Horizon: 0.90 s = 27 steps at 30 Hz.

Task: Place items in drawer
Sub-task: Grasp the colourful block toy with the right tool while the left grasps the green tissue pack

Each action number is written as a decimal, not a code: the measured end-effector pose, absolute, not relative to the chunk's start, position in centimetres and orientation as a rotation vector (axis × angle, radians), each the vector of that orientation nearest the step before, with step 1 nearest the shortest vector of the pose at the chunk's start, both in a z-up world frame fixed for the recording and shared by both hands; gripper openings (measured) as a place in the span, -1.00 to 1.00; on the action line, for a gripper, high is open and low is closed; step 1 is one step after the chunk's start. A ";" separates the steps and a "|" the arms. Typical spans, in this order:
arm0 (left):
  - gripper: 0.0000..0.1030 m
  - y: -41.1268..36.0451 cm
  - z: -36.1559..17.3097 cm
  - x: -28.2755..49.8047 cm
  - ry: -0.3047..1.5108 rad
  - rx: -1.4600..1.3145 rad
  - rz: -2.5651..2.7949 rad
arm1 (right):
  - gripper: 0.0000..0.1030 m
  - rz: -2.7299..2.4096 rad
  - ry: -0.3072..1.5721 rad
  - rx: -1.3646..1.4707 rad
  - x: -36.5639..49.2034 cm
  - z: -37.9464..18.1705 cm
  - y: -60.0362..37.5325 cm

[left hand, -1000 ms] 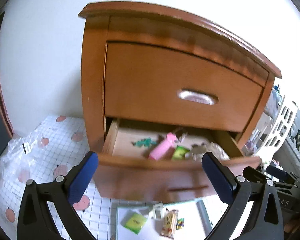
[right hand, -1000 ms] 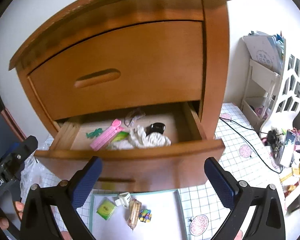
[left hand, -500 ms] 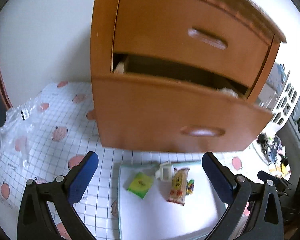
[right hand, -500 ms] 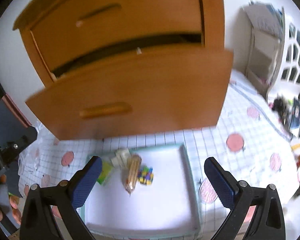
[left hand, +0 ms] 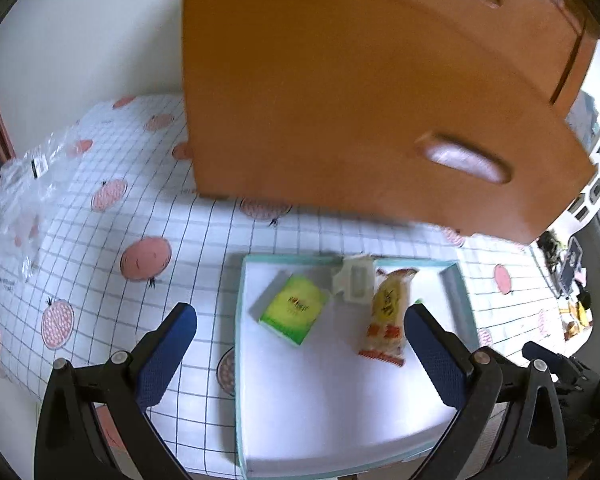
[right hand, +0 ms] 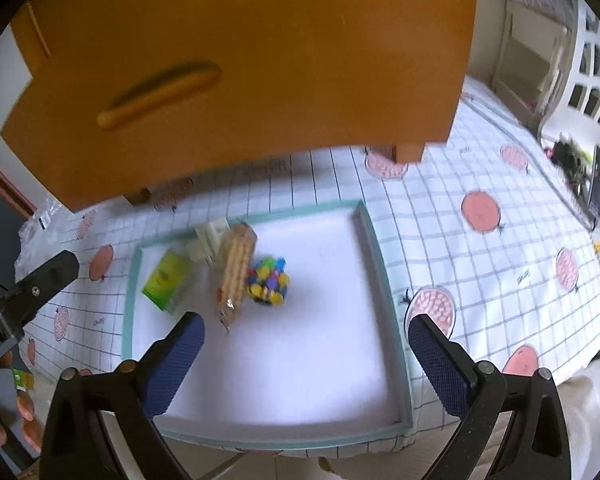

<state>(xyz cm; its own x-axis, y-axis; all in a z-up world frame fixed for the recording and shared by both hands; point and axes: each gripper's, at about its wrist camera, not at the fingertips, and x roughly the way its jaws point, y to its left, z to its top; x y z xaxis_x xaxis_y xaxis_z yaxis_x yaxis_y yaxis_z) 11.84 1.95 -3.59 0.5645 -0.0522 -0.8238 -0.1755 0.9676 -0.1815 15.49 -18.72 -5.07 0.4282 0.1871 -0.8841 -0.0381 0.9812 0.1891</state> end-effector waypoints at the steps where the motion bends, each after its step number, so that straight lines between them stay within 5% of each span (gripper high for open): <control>1: 1.00 2.0 -3.9 11.9 0.981 -0.253 0.076 | 1.00 0.140 1.134 0.162 15.5 -5.5 -18.9; 16: 0.99 2.4 -9.5 12.6 1.078 -0.297 0.031 | 0.99 0.168 1.239 0.233 16.8 -9.3 -18.4; 27: 0.88 2.4 -9.9 14.9 1.064 -0.303 -0.013 | 0.74 0.173 1.261 0.206 18.8 -11.0 -17.1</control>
<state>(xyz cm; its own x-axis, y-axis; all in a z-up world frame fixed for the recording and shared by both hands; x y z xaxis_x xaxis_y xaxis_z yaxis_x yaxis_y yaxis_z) 14.86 2.40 -9.91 0.4897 -0.1558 -0.8579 -0.1347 0.9586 -0.2510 18.85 -17.06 -10.98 0.2963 0.2420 -0.9239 -0.0161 0.9685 0.2485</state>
